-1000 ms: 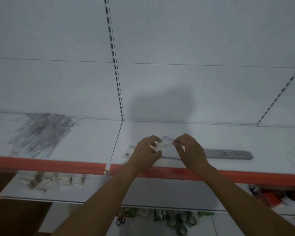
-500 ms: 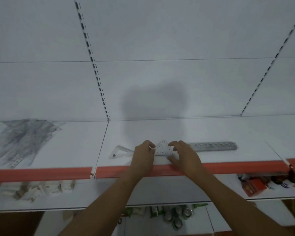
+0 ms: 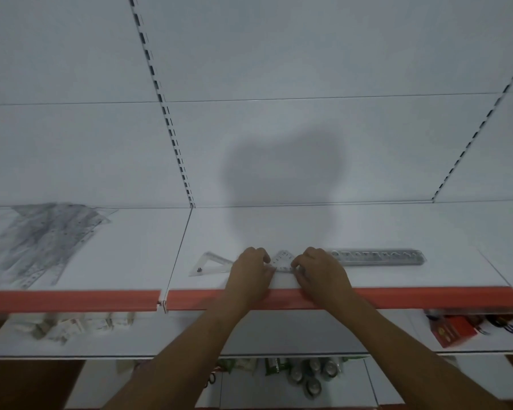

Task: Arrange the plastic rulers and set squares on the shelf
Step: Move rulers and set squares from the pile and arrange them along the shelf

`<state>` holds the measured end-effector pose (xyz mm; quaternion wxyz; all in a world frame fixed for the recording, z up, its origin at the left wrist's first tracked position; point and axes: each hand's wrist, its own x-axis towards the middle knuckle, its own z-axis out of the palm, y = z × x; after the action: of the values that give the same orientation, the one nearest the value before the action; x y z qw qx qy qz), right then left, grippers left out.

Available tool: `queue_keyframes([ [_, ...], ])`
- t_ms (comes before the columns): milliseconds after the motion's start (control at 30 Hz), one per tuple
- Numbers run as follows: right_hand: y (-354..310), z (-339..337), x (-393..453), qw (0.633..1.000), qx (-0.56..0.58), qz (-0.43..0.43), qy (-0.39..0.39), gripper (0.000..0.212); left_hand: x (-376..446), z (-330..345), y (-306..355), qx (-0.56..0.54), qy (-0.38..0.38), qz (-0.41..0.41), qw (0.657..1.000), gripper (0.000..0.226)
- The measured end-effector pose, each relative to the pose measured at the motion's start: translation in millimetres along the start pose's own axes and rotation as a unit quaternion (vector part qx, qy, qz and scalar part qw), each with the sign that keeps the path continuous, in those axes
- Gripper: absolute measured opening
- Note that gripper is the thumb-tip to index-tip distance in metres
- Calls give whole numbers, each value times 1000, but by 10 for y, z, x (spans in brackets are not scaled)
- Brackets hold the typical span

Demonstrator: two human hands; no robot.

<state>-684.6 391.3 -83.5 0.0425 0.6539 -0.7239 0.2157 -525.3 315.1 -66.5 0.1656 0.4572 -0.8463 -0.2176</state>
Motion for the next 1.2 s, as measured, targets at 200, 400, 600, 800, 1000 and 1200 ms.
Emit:
queue_keyframes([
  [200,-40,-67,14,999,-33,-33,10,22,51,-26,5,71,-19,36,997,22],
  [400,-90,-84,52,996,-82,-19,-11,21,75,-27,-5,98,-26,48,994,20],
  [600,-114,-100,71,997,-63,-4,-52,17,20,-62,15,100,-11,39,994,24],
  [800,-545,-6,373,997,39,-64,-2,25,-363,-530,-252,65,74,-21,995,28],
  [1000,-2032,232,779,968,155,-194,-39,16,-1237,-1403,-1128,89,145,-182,968,23],
  [1200,-3635,408,803,929,124,-333,-102,32,-2273,-2230,-1960,128,188,-310,923,26],
])
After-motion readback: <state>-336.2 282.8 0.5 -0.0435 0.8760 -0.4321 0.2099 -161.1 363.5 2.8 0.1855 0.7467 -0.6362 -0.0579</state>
